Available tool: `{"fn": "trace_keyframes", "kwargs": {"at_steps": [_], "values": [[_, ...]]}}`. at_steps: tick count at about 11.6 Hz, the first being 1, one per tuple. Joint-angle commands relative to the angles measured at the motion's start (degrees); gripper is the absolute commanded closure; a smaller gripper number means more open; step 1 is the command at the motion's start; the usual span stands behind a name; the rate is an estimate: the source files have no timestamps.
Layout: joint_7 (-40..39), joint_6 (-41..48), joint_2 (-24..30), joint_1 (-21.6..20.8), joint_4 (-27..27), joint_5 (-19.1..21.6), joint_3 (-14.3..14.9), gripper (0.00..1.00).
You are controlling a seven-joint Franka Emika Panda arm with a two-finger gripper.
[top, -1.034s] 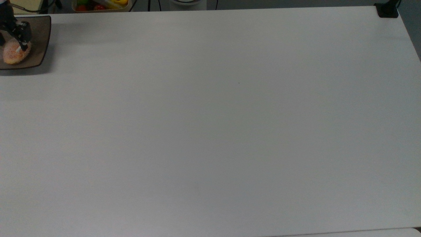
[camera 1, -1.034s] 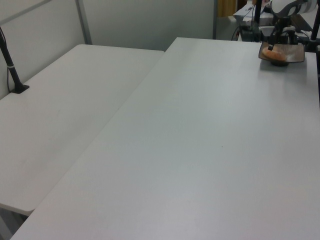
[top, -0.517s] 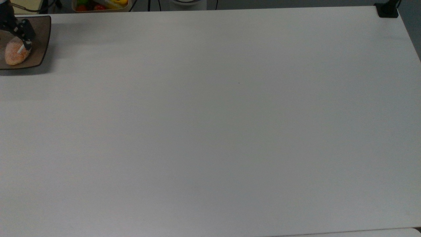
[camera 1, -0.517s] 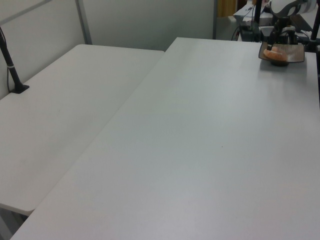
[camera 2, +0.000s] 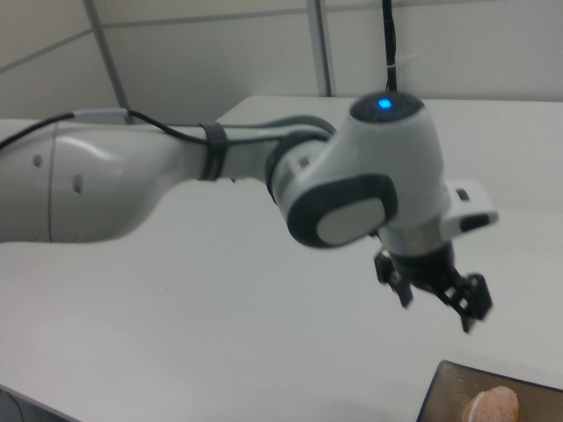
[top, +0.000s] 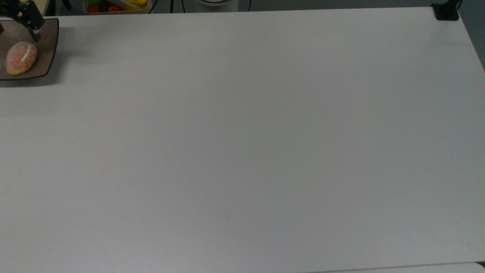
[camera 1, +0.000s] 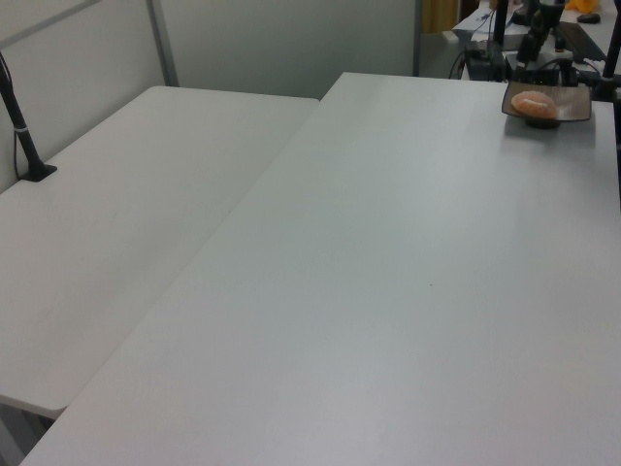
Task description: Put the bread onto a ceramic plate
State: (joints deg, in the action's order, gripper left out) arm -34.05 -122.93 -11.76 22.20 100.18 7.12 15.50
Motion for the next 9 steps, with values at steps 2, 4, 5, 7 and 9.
{"fn": "trace_keyframes", "kwargs": {"at_steps": [2,4,5,7,9], "values": [[14.7,4.3,5.7,-0.9,0.0,1.0,-6.3,0.0],[20.4,7.7,8.5,-3.0,-0.1,0.9,-8.5,0.0],[22.2,9.4,10.2,-4.2,-0.1,0.9,-9.2,0.0],[25.3,12.6,13.0,-6.9,-0.1,0.8,-10.2,0.0],[28.9,14.9,14.2,-8.5,-0.4,-0.2,-13.0,0.0]]}}
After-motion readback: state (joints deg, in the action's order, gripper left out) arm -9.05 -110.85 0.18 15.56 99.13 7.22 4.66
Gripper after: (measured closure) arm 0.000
